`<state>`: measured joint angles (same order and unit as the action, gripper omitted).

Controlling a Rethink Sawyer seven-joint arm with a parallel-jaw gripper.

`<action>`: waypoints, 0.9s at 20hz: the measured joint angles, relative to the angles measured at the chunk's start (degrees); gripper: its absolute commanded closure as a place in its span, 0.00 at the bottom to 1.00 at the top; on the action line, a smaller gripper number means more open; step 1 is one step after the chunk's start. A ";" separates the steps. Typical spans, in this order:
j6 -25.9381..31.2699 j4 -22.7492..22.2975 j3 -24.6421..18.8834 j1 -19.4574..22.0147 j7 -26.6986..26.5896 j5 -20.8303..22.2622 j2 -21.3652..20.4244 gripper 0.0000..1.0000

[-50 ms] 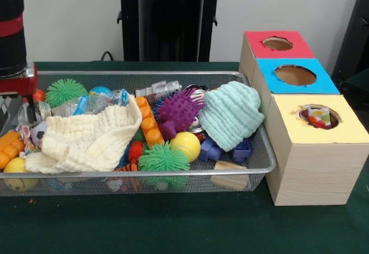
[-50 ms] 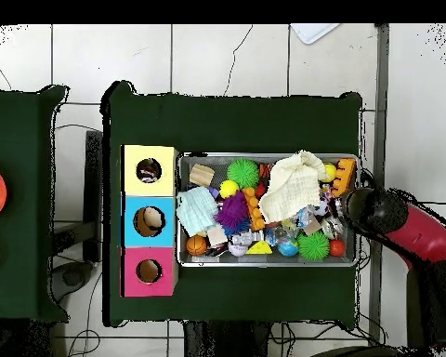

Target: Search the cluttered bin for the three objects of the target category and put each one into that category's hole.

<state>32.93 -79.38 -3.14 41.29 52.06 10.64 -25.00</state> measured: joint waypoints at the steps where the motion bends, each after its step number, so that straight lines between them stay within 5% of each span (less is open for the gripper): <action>1: 0.00 -0.20 0.01 -0.28 0.00 -0.05 -0.09 0.00; 9: 0.00 -1.22 0.18 -3.13 0.00 -0.58 -0.75 0.00; 18: -1.10 2.83 -0.30 -0.69 0.01 -1.22 3.32 0.00</action>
<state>31.83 -76.55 -3.44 40.60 52.07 9.42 -21.69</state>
